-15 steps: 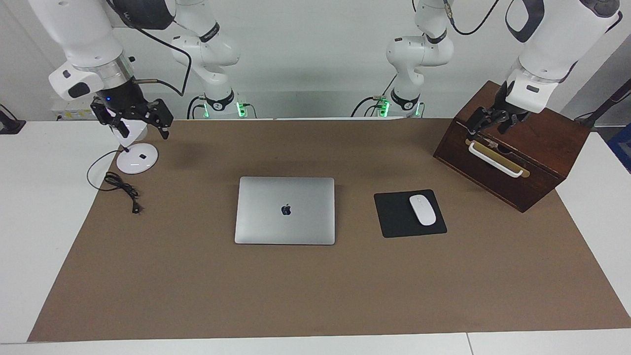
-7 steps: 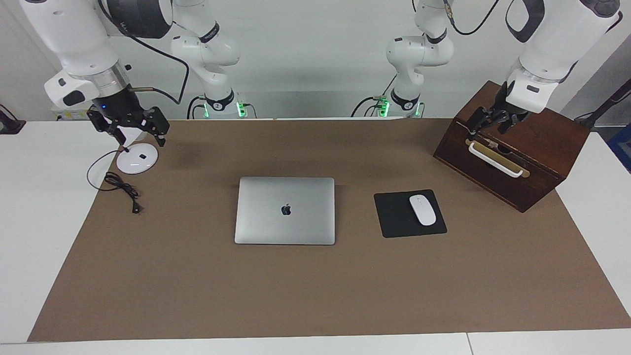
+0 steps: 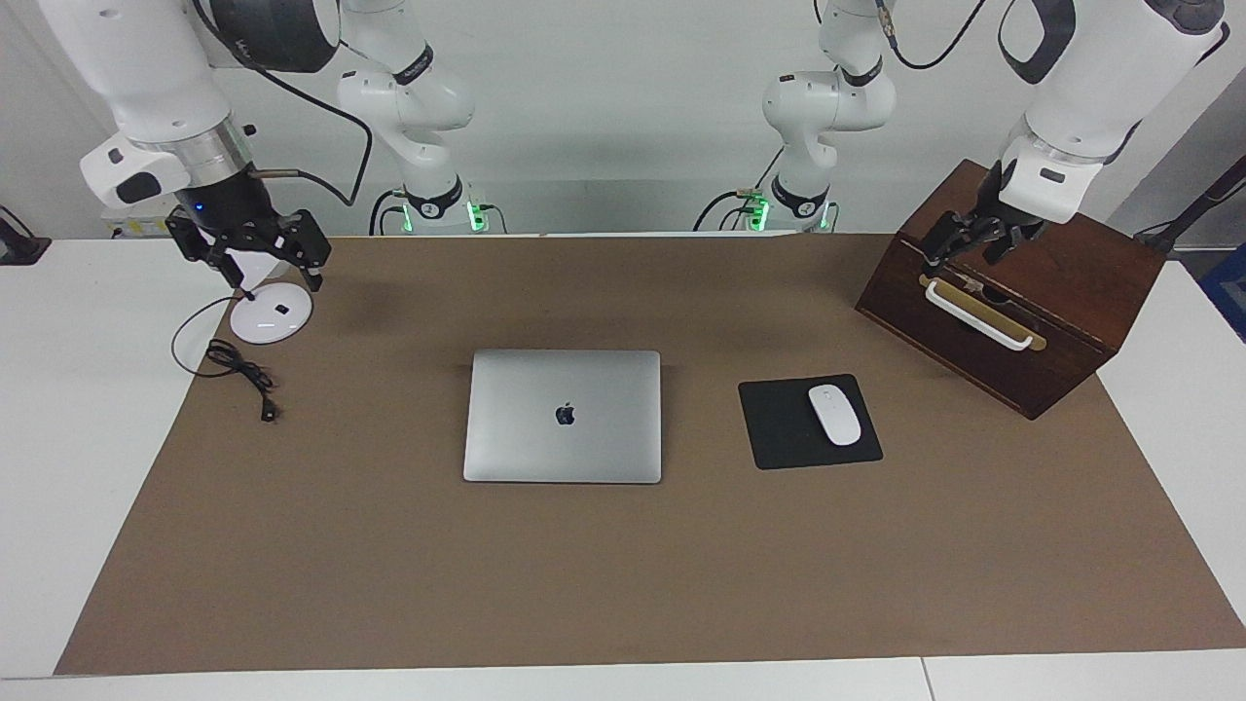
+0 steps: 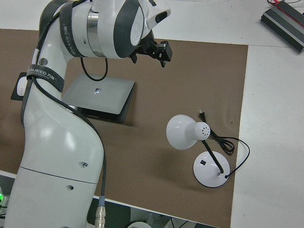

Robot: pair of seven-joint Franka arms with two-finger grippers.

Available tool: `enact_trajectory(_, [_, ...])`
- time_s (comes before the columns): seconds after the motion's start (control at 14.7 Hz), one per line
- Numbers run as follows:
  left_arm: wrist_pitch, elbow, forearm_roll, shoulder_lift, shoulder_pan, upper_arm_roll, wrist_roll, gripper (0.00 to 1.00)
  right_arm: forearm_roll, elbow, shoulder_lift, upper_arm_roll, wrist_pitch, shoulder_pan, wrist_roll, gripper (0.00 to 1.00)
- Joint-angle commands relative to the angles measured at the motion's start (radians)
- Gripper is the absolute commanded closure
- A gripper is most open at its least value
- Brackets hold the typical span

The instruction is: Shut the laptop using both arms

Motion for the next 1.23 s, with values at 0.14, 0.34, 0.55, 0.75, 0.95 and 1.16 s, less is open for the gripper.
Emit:
enact_trajectory(0.14, [-0.001, 0.007, 0.018, -0.007, 0.002, 0.002, 0.015, 0.00, 0.009, 0.001, 0.000, -0.011, 0.013, 0.006, -0.029, 0.00])
enact_trajectory(0.34, [0.005, 0.007, 0.020, -0.021, 0.027, -0.012, 0.015, 0.00, 0.010, -0.001, 0.000, -0.011, 0.013, 0.006, -0.029, 0.00])
enact_trajectory(0.55, [0.012, 0.005, 0.017, -0.029, 0.064, -0.052, 0.027, 0.00, 0.010, -0.004, -0.001, -0.011, 0.013, 0.006, -0.025, 0.00])
enact_trajectory(0.75, [0.022, 0.005, 0.012, -0.032, 0.093, -0.073, 0.032, 0.00, 0.010, -0.004, -0.001, -0.011, 0.013, 0.006, -0.023, 0.00])
enact_trajectory(0.95, [0.017, 0.005, 0.012, -0.032, 0.093, -0.072, 0.049, 0.00, 0.010, -0.007, -0.003, -0.011, 0.012, 0.006, -0.022, 0.00])
enact_trajectory(1.16, [0.011, 0.005, 0.011, -0.032, 0.091, -0.072, 0.055, 0.00, 0.010, -0.007, -0.003, -0.011, 0.012, 0.006, -0.022, 0.00])
